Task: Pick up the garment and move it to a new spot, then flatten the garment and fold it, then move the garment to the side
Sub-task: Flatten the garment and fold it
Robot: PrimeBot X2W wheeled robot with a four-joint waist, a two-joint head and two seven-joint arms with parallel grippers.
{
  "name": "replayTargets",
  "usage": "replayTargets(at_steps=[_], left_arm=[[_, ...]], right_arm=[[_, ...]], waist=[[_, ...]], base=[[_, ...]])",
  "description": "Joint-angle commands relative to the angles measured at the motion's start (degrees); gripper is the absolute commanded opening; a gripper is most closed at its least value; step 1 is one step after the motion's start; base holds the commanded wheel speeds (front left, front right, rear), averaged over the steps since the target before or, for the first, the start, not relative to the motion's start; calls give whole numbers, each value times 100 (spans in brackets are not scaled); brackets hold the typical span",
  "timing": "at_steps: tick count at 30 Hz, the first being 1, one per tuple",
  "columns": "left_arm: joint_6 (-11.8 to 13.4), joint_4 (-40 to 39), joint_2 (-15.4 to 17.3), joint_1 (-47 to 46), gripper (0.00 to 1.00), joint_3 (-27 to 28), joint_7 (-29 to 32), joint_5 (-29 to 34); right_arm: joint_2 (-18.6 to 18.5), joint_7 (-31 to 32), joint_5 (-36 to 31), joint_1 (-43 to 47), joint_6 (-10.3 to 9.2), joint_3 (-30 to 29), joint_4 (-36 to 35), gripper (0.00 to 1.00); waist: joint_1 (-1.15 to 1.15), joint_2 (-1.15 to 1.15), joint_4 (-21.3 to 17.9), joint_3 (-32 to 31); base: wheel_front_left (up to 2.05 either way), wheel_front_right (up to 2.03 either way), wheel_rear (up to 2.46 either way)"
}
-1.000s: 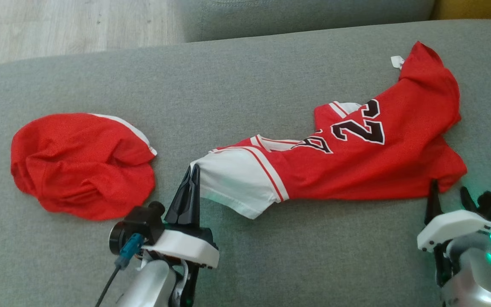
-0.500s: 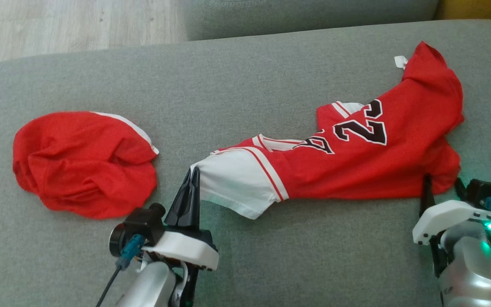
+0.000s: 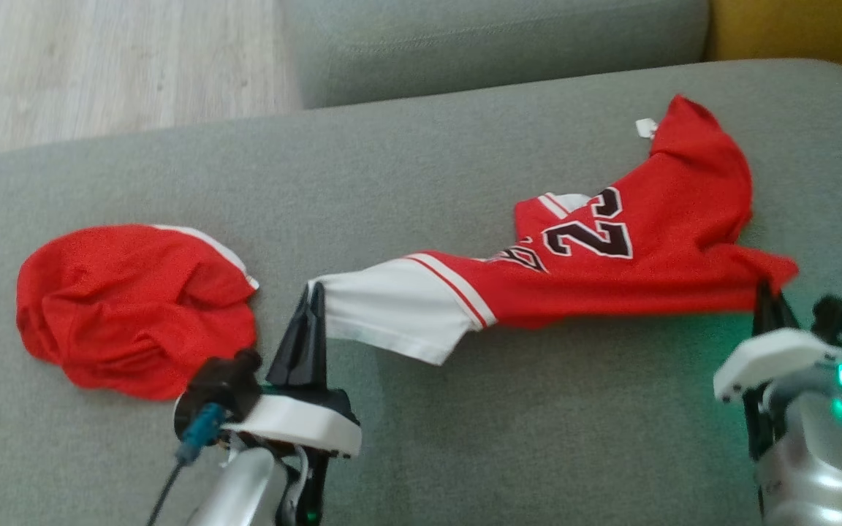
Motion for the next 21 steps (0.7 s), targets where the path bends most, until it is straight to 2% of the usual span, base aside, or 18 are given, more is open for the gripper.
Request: replayTargets(at_steps=[1, 6, 10, 12, 17, 21], left_arm=[[-35, -225, 14, -174, 0, 256, -71, -78], [-134, -505, 14, -649, 0, 355, -69, -574], [-109, -720, 14, -1579, 0, 487, 39, -851], [-46, -802, 14, -2136, 0, 637, 69, -956], [66, -985, 35, -3258, 0, 948, 82, -1022], [124, -1230, 162, -3546, 0, 1034, 242, -1028]], right_arm=[[-21, -80, 92, -175, -4, 247, -270, 0], [-21, 127, 728, -332, -4, 1104, -1280, 0], [-40, 662, 741, -590, -4, 1681, -2426, 0], [-167, 896, 912, -827, -4, 1964, -2926, 0], [-615, 1221, 1390, -1310, -4, 2216, -3772, 0], [-830, 1375, 1708, -1312, -4, 2323, -4414, 0]], waist=[[0, 0, -68, -90], [0, 0, -138, -284], [0, 0, -152, -437], [0, 0, -164, -489], [0, 0, -158, -588], [0, 0, -155, -635]], base=[[0, 0, 0], [0, 0, 0], [0, 0, 0], [0, 0, 0], [0, 0, 0], [0, 0, 0]])
